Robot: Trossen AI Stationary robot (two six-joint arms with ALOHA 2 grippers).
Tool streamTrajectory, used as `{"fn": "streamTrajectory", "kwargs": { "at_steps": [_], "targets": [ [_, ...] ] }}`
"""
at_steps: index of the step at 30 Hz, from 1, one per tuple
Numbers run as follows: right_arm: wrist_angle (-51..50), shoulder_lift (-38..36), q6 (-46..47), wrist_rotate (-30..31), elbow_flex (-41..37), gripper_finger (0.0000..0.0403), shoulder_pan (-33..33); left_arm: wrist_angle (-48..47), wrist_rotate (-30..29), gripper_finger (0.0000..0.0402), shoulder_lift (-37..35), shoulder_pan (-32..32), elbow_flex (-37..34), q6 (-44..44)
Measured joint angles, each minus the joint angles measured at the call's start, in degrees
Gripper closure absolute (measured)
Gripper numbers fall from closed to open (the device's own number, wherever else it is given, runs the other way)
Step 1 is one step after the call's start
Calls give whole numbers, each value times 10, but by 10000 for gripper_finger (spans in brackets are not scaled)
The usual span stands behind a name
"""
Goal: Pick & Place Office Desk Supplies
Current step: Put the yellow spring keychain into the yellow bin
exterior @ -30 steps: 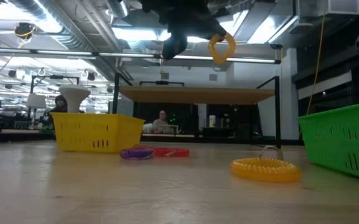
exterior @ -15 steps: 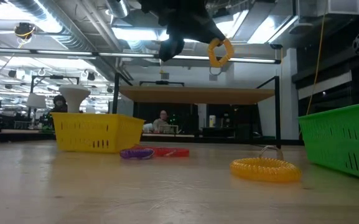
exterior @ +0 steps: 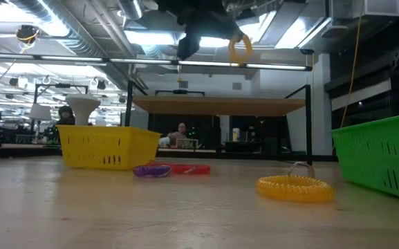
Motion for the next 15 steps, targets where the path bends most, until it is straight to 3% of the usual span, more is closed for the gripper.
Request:
{"fn": "streamTrajectory", "kwargs": {
  "at_steps": [10,15],
  "targets": [
    [-79,-221,-14,12,1,184,0,-16,0,397,-43,17,1,26],
    [-163,-297,-25,15,2,184,0,-102,-3,398,-61,7,1,44]
  ]
}}
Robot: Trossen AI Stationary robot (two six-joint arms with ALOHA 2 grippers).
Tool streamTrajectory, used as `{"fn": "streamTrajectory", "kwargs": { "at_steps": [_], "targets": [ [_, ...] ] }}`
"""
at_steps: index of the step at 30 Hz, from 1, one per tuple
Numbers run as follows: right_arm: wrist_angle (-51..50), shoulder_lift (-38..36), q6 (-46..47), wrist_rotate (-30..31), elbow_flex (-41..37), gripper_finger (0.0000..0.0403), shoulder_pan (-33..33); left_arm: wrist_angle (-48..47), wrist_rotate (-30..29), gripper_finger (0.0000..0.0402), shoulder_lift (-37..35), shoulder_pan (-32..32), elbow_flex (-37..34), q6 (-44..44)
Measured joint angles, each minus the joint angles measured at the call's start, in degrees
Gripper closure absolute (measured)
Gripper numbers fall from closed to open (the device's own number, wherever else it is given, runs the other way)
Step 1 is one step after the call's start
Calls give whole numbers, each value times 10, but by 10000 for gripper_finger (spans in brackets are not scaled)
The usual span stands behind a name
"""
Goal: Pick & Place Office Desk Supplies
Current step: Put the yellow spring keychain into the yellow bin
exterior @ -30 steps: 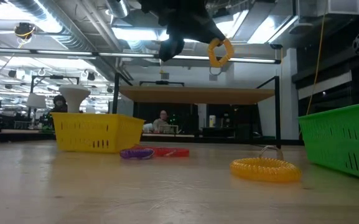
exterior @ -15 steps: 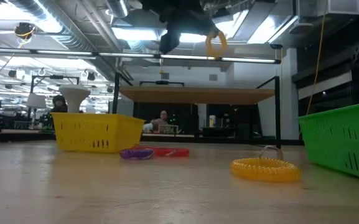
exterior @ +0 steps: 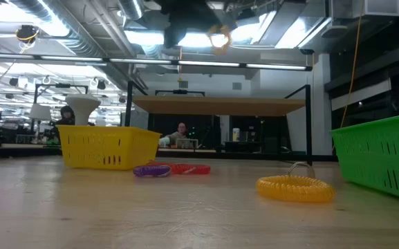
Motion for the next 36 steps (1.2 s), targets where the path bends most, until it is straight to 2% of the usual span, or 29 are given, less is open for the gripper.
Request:
{"fn": "streamTrajectory", "kwargs": {
  "at_steps": [5,10,20,27,33,36],
  "targets": [
    [-66,0,-5,-12,0,184,0,-94,-27,398,-40,-10,0,12],
    [-212,0,13,-2,0,184,0,-166,-50,398,-85,-12,0,25],
    [-458,0,135,122,0,184,0,-294,-72,398,-124,-19,0,36],
    [-461,40,90,111,0,184,0,-315,-71,398,-124,-32,-20,25],
    [-461,48,90,111,0,184,0,-293,-70,399,-128,-41,-102,-19],
    [-461,48,90,110,0,184,0,-232,-60,398,-127,-46,-147,-34]
  ]
}}
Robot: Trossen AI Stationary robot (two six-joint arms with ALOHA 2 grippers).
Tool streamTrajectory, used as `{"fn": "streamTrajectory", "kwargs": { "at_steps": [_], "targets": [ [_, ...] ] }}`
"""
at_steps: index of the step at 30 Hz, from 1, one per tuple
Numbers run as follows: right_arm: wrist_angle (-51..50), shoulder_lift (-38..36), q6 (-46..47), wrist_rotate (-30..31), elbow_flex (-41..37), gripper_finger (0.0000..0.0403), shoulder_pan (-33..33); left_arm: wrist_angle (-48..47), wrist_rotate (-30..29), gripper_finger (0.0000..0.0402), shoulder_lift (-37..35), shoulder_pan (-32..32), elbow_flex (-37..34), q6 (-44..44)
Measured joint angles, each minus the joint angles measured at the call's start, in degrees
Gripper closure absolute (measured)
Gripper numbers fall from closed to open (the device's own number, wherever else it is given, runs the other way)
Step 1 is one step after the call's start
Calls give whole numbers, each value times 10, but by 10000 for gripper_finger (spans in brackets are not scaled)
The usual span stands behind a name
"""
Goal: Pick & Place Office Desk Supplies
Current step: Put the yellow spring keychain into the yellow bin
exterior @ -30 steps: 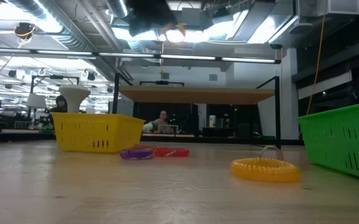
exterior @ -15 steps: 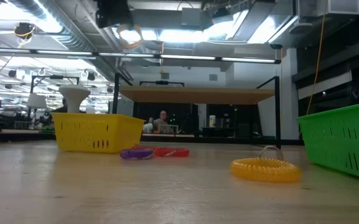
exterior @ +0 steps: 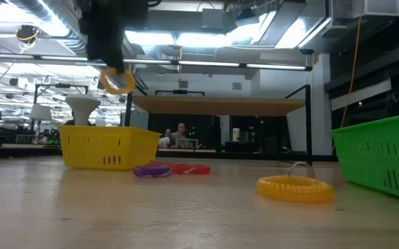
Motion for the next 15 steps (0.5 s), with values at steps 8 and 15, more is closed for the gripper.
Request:
{"fn": "streamTrajectory", "kwargs": {
  "at_steps": [8,15],
  "targets": [
    [0,0,0,-1,0,184,0,87,-1,379,0,1,-82,-73],
    [0,0,0,-1,0,184,0,86,11,297,0,9,-111,-120]
  ]
}}
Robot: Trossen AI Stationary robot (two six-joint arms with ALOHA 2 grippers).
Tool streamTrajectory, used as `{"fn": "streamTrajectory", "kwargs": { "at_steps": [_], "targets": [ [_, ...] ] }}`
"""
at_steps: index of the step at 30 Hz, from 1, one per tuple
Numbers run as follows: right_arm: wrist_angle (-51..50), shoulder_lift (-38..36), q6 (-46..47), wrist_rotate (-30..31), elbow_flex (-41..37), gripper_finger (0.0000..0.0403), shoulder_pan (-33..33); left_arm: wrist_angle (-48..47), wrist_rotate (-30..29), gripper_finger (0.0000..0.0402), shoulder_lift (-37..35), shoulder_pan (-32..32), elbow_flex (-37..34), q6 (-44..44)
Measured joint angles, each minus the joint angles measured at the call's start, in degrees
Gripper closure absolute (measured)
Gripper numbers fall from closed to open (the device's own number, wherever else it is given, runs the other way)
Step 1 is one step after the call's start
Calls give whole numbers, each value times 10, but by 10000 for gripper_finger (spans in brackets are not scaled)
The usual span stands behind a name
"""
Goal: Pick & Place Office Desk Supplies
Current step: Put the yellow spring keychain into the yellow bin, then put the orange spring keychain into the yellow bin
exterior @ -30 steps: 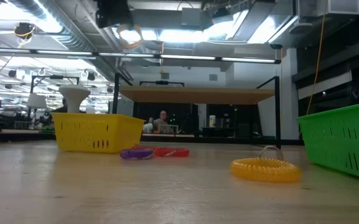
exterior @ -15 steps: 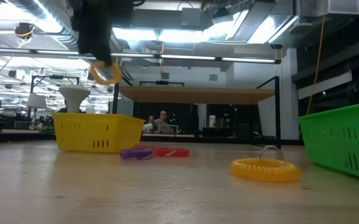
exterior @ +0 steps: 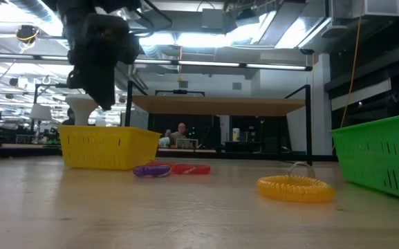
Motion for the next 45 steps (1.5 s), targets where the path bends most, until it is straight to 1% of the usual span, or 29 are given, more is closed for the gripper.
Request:
{"fn": "streamTrajectory", "kwargs": {
  "at_steps": [4,6,9,11,14,19,23,26,29,32,39,45],
  "targets": [
    [0,0,0,0,0,184,0,24,-16,257,0,0,7,-6],
    [0,0,0,0,0,184,0,59,-9,245,0,-1,20,1],
    [0,0,-1,0,0,184,0,149,21,238,1,-18,43,38],
    [0,0,-1,0,0,184,0,175,23,240,16,-37,68,64],
    [0,0,-2,0,0,184,0,135,5,243,61,-66,113,116],
    [0,0,-1,0,0,184,0,37,-33,244,170,-104,209,261],
    [0,0,-1,0,0,184,0,-8,-37,245,252,-106,280,359],
    [0,0,-1,0,0,184,0,-25,-44,245,300,-94,313,407],
    [0,0,-1,0,0,184,0,-29,-44,245,340,-74,331,437],
    [0,0,-1,0,0,184,0,-26,-49,245,365,-55,341,459],
    [0,0,-1,0,0,184,0,-25,-38,245,390,-24,342,508],
    [0,0,-1,0,0,184,0,-23,-34,245,411,-22,341,527]
  ]
}}
